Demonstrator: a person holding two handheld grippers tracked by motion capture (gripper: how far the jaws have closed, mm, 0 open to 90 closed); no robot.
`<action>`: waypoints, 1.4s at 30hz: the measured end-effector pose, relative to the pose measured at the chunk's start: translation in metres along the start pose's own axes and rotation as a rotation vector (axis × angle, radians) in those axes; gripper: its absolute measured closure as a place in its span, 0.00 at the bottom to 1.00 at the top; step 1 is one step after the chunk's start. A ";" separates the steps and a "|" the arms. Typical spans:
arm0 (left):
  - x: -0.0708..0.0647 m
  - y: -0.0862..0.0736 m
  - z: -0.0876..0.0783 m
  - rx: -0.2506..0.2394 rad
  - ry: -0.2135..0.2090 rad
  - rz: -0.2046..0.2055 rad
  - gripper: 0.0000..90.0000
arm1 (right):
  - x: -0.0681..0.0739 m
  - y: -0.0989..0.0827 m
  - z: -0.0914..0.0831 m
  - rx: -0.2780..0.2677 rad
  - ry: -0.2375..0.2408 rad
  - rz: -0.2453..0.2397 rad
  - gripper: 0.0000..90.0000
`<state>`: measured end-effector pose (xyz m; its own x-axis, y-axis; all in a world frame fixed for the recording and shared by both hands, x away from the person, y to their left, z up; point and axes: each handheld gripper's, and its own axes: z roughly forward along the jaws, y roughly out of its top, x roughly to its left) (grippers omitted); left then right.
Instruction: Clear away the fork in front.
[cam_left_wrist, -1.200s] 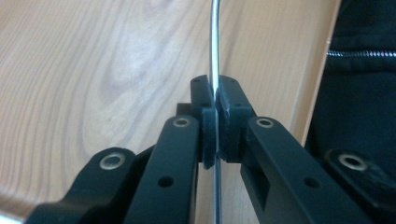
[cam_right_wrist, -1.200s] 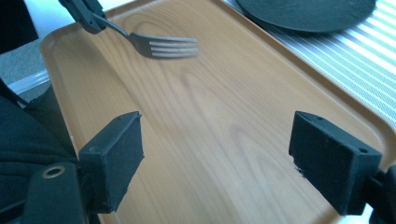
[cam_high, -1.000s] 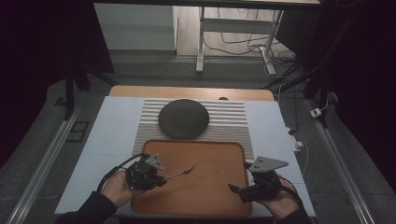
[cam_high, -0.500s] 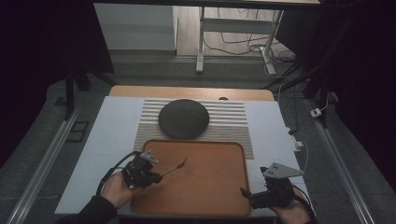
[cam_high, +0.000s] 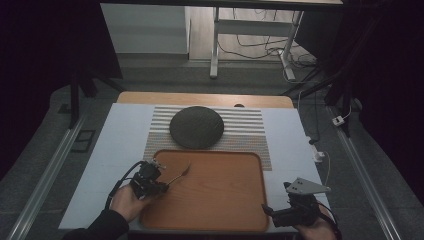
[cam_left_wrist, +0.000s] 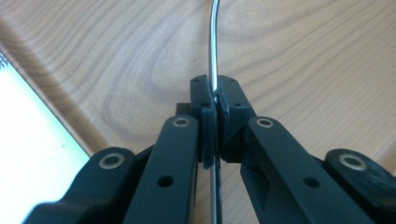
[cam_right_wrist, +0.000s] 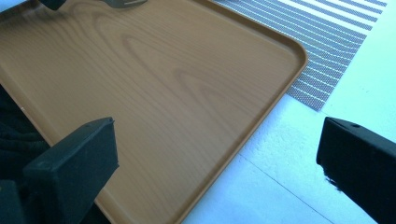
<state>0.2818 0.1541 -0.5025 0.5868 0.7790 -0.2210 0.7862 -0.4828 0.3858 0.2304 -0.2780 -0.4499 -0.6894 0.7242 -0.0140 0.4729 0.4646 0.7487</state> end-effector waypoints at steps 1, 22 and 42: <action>0.000 0.000 0.002 0.008 0.000 -0.001 0.95 | 0.000 0.000 0.000 0.000 0.002 0.001 0.00; 0.011 0.009 -0.010 -0.079 -0.043 0.017 0.87 | -0.001 -0.004 -0.007 0.005 -0.013 0.014 0.00; 0.022 0.058 0.013 -0.130 -0.064 0.077 0.98 | -0.002 -0.005 -0.007 0.023 -0.010 0.033 0.00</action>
<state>0.3426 0.1379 -0.4964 0.6584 0.7129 -0.2413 0.7093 -0.4805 0.5158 0.2259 -0.2853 -0.4493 -0.6674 0.7447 0.0038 0.5082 0.4517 0.7333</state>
